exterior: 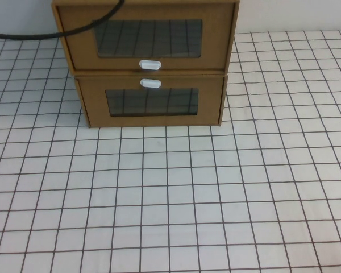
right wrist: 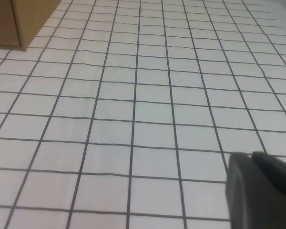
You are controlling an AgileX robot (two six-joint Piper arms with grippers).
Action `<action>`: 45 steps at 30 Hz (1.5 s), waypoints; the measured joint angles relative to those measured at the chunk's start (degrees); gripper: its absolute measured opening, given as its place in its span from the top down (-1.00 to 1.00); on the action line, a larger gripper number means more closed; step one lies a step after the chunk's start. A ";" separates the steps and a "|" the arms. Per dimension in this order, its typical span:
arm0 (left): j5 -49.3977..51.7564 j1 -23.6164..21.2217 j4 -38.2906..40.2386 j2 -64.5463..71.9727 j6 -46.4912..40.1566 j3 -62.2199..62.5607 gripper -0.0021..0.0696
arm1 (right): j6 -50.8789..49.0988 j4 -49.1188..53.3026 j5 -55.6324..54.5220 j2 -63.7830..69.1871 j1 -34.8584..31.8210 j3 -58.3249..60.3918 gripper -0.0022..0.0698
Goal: Open the shoe box
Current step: 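Pull the top drawer of the cardboard box fully open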
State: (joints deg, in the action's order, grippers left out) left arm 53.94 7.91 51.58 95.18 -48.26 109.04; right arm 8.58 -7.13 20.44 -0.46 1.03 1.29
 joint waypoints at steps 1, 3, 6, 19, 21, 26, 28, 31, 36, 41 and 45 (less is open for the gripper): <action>0.46 0.68 0.00 2.15 0.08 2.16 0.95 | 0.00 0.00 0.00 0.00 0.00 0.00 0.98; 0.84 2.16 -0.15 5.57 0.23 5.25 0.95 | 0.00 0.00 0.00 0.00 0.00 0.00 0.98; 0.92 4.31 -2.11 9.60 0.37 8.40 0.95 | 0.00 0.00 0.00 0.00 0.00 0.00 0.98; -2.21 6.25 -8.93 15.89 2.60 10.03 0.95 | 0.00 -1.18 -2.25 0.00 0.00 0.00 0.98; -2.38 6.25 -9.92 15.85 2.93 10.03 0.95 | 0.00 -4.18 -4.46 0.00 0.00 0.00 0.98; -2.47 6.25 -10.69 16.98 3.11 10.03 0.95 | 0.00 -17.11 -11.73 0.00 0.00 0.00 0.98; -2.47 6.25 -10.82 17.57 3.36 10.03 0.95 | 0.00 -22.68 -14.34 0.00 0.00 0.00 0.98; -2.61 6.25 -11.04 17.95 3.34 10.12 0.95 | 0.00 -29.82 -16.20 0.00 0.00 0.00 0.98; -2.73 6.25 -11.12 17.99 3.43 10.12 0.95 | 0.00 -37.83 -18.53 0.00 0.00 0.00 0.98; -2.73 6.25 -11.12 17.99 3.43 10.12 0.95 | 0.00 -43.50 -9.42 0.15 0.00 -2.76 0.98; -2.73 6.25 -11.12 17.99 3.43 10.12 0.95 | 0.00 -42.46 2.66 5.53 0.00 -10.86 0.98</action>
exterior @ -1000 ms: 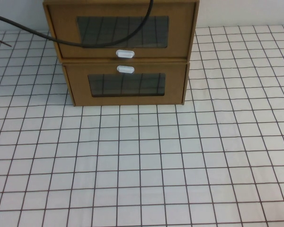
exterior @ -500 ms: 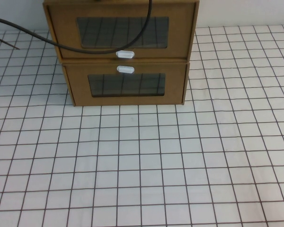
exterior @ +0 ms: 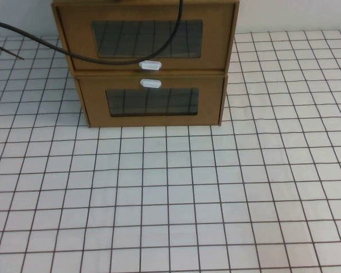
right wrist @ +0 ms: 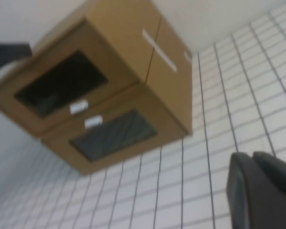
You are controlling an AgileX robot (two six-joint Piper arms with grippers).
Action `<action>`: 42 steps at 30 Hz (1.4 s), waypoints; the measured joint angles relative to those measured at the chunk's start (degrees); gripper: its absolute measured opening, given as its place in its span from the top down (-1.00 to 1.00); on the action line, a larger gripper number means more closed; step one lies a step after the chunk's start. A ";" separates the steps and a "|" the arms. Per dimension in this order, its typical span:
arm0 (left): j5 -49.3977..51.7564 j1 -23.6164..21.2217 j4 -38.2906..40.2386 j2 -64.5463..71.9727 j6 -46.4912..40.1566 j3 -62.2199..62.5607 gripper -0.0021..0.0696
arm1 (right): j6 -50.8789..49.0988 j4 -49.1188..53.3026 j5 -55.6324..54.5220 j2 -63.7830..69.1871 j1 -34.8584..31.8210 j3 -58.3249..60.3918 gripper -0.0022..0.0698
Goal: Open the shoe box
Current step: 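Pull the top drawer of the cardboard box fully open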
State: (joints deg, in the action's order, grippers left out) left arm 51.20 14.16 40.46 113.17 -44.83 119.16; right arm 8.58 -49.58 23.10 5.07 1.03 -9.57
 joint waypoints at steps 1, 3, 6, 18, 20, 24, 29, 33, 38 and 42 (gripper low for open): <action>0.00 0.00 0.00 0.00 0.00 0.00 0.95 | 0.00 1.70 3.48 2.65 0.00 -2.48 0.98; 0.00 0.00 0.00 0.00 0.00 0.00 0.95 | 0.00 6.02 9.50 8.43 0.00 -7.08 0.98; 0.00 0.00 0.00 0.00 0.00 0.00 0.95 | 2.49 10.70 17.11 16.38 0.00 -14.20 0.98; 0.00 0.00 0.00 0.00 0.00 0.00 0.95 | 14.20 12.83 23.96 44.01 5.71 -34.23 0.98; 0.00 0.00 0.00 0.00 0.00 0.00 0.95 | 14.04 14.11 23.09 48.35 9.91 -37.73 0.98; 0.12 0.00 0.00 0.00 0.03 0.00 0.95 | 9.10 21.58 21.90 56.88 20.02 -44.91 0.98; 0.20 0.00 0.00 0.00 0.13 0.00 0.95 | -2.28 38.43 21.22 68.05 35.00 -55.31 0.98; 0.20 0.00 0.00 0.00 0.13 0.00 0.95 | -10.57 54.71 21.57 77.25 45.74 -62.38 0.98; 0.34 0.00 0.00 0.00 1.51 0.00 0.95 | -21.31 80.68 21.68 86.35 55.18 -66.97 0.98; 0.34 0.00 0.00 0.00 1.80 0.00 0.95 | -28.30 99.64 21.42 91.03 58.58 -67.09 0.98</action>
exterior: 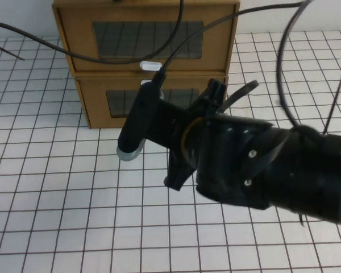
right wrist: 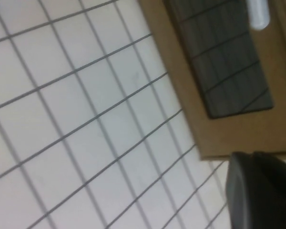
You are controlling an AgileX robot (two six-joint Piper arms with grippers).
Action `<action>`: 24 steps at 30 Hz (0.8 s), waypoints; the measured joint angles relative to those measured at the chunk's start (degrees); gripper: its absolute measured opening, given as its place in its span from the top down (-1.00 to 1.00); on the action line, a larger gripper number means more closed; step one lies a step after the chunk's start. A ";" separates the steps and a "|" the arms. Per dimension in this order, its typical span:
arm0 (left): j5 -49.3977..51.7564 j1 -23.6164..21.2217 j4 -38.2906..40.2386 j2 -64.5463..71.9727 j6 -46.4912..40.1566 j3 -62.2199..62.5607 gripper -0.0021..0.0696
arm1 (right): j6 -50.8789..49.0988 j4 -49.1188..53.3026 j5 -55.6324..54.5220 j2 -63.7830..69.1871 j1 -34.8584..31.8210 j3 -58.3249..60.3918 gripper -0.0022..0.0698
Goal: Open the shoe box
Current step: 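Pull the top drawer of the cardboard box fully open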
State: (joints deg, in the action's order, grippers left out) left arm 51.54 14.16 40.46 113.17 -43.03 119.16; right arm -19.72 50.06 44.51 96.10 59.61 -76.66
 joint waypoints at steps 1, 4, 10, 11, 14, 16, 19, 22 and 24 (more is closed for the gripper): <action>0.00 0.00 0.00 0.00 0.10 0.00 0.95 | -1.52 4.04 -0.29 1.00 0.34 0.00 0.98; 0.00 0.00 0.00 0.00 0.45 0.03 0.95 | -5.47 13.82 -1.37 3.50 0.58 -0.14 0.94; 0.03 0.00 0.00 0.00 0.76 0.03 0.95 | -11.57 31.99 -2.41 7.69 0.71 -0.27 0.60; 0.03 0.00 0.00 0.00 0.76 0.12 0.95 | -13.52 35.12 -2.41 8.37 0.71 -0.27 0.54; 0.03 0.00 0.00 0.00 1.02 0.12 0.95 | -17.59 41.40 -1.93 10.38 0.71 -0.52 0.46; 0.03 0.00 0.00 0.00 1.28 0.12 0.95 | -18.50 42.79 -1.93 11.48 0.71 -1.25 0.44; 0.13 0.00 0.00 0.00 1.39 0.12 0.95 | -19.08 43.74 -1.93 12.83 0.45 -2.43 0.43; 0.23 0.00 0.00 0.00 1.38 0.12 0.95 | -19.40 43.94 -1.93 14.17 -0.52 -3.93 0.43; 0.23 0.00 0.00 0.00 1.38 0.12 0.95 | -19.40 43.94 -2.29 14.48 -1.49 -5.01 0.43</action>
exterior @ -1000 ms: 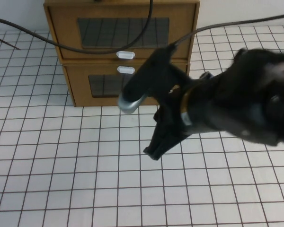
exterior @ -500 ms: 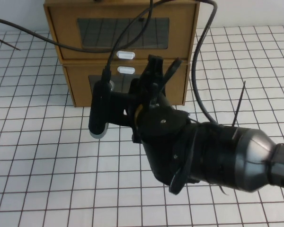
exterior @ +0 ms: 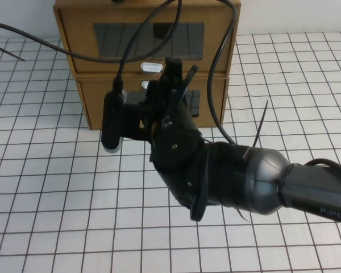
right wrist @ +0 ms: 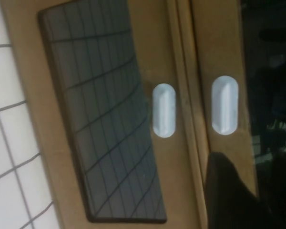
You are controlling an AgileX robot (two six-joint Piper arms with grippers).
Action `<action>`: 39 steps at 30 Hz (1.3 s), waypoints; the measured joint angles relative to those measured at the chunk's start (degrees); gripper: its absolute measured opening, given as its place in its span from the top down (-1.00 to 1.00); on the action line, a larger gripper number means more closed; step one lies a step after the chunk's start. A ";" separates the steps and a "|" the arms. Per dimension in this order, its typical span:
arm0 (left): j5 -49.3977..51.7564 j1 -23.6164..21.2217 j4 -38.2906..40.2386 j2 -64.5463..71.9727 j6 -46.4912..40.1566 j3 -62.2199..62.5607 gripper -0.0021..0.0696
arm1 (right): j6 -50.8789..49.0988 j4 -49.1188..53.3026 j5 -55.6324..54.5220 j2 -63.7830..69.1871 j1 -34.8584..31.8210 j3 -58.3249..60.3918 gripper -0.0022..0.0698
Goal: Open the shoe box
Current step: 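Pull the top drawer of the cardboard box fully open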
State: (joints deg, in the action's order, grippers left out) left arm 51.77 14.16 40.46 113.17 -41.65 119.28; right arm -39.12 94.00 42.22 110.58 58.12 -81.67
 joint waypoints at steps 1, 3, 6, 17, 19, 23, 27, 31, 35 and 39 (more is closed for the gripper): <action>0.00 0.00 0.00 0.00 0.00 0.00 0.95 | 0.00 0.00 -0.58 0.12 -0.47 -0.40 0.43; 0.00 0.00 0.00 0.00 0.00 0.00 0.95 | 0.00 0.16 -1.89 0.12 -1.28 -0.93 0.41; 0.00 0.00 0.00 0.00 0.00 0.00 0.95 | 0.00 0.29 -4.30 0.12 -2.67 -1.44 0.24; 0.00 0.00 0.00 0.00 0.00 0.00 0.95 | 0.00 0.52 -6.93 0.12 -3.57 -1.56 -0.31; 0.00 0.00 0.00 0.00 0.00 0.00 0.95 | 0.00 0.52 -7.70 0.34 -3.64 -1.66 -0.25; 0.00 0.00 0.00 0.00 0.00 0.00 0.95 | 1.85 0.52 -7.83 1.26 -3.82 -1.79 -0.21; 0.00 0.00 0.00 0.00 0.00 0.00 0.95 | 2.59 0.52 -7.45 3.56 -3.92 -3.78 -0.21; 0.00 0.00 0.00 0.00 0.00 0.00 0.95 | 2.72 0.52 -6.83 5.35 -3.92 -6.31 -0.20; 0.00 0.00 0.00 0.00 0.00 0.00 0.95 | 2.74 0.52 -6.78 6.01 -3.92 -7.64 -0.20; 0.00 0.00 0.00 0.00 0.00 0.00 0.95 | 2.74 0.62 -9.36 6.14 -4.55 -8.41 -0.20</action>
State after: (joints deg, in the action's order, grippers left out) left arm 51.77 14.16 40.46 113.17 -41.65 119.28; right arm -36.37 94.62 32.86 116.73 53.57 -90.08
